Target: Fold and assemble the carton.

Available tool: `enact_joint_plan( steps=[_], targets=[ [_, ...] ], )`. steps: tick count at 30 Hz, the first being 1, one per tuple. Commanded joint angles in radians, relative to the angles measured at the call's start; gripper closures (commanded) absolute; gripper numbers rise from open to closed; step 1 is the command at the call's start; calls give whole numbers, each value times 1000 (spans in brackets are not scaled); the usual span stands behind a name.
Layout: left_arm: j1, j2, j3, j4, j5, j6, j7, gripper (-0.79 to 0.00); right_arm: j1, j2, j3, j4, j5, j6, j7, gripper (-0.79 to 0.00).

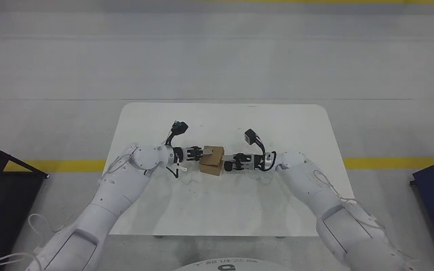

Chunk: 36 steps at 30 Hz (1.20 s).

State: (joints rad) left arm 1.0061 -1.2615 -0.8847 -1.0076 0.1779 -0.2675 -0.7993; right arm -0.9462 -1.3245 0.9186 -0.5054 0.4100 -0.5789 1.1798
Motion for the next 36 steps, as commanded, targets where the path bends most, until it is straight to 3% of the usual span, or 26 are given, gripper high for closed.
enact_joint_plan(
  steps=[1, 24, 30, 36],
  targets=[
    [0, 0, 1, 1, 1, 2, -1, -557, 4, -2, -5, 4, -10, 5, -5, -443],
    [-16, -10, 19, 26, 35, 40, 8, -576, 17, -5, 5, 51, -19, -12, -21, -465],
    [-18, -11, 21, 29, 37, 37, 8, -573, 6, -3, 13, 30, -8, -44, -9, -637],
    [-19, -13, 21, 32, 36, 35, 9, -563, -2, -7, -1, -13, -35, -37, -20, -662]
  ],
)
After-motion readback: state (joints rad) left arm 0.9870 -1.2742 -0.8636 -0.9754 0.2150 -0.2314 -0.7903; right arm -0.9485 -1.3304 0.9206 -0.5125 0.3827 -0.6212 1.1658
